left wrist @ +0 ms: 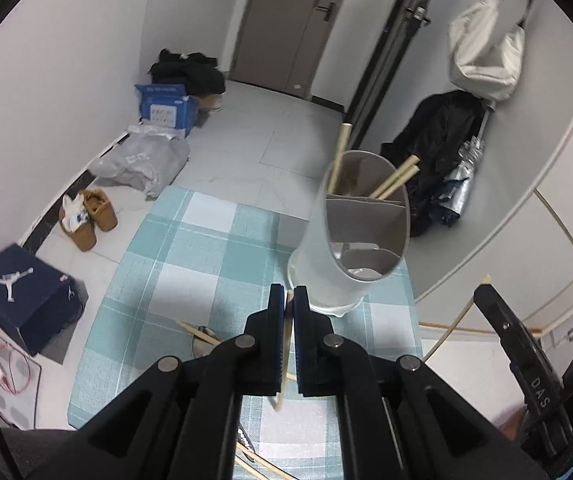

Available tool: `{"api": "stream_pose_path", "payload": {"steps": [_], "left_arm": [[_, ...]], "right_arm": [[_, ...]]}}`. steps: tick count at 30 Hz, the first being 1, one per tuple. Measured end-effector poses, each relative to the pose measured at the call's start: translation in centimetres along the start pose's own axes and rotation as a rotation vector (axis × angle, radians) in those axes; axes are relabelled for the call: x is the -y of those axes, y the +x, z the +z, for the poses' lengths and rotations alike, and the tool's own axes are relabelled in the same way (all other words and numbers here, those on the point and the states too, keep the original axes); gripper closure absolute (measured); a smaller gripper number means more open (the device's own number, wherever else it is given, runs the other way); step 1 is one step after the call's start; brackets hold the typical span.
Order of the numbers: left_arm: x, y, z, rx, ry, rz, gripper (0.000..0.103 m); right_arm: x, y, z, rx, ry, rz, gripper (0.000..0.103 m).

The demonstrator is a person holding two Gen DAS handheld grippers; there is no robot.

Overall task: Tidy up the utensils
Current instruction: 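Carry the chopstick in the left tool over the holder while the right tool carries its chopstick there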

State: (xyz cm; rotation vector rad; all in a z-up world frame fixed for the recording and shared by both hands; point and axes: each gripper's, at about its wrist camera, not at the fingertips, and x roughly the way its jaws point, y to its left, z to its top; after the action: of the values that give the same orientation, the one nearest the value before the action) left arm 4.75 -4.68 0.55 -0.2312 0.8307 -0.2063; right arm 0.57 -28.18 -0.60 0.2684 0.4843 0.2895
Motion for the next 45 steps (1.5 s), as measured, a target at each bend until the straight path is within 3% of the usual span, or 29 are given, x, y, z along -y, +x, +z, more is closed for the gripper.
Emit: {"api": "stream_pose_path", "payload": {"steps": [14, 24, 36, 45], "left_arm": [[3.3, -3.9, 0.7, 0.056, 0.211, -0.032, 0.102], [4.1, -5.9, 3.4, 0.104, 0.204, -0.099, 0.102], [4.8, -6.7, 11.0, 0.137, 0.131, -0.199, 0.102], [5.2, -4.7, 15.0, 0.159, 0.145, -0.185, 0.102]], "right_arm": [[0.5, -2.7, 1.3, 0.062, 0.044, -0.031, 0.098], [0.2, -3.8, 3.6, 0.132, 0.054, -0.035, 0.098], [-1.3, -2.9, 11.6, 0.217, -0.013, -0.004, 0.098], [-1.0, 0.7, 16.7, 0.256, -0.011, 0.0, 0.098]]}}
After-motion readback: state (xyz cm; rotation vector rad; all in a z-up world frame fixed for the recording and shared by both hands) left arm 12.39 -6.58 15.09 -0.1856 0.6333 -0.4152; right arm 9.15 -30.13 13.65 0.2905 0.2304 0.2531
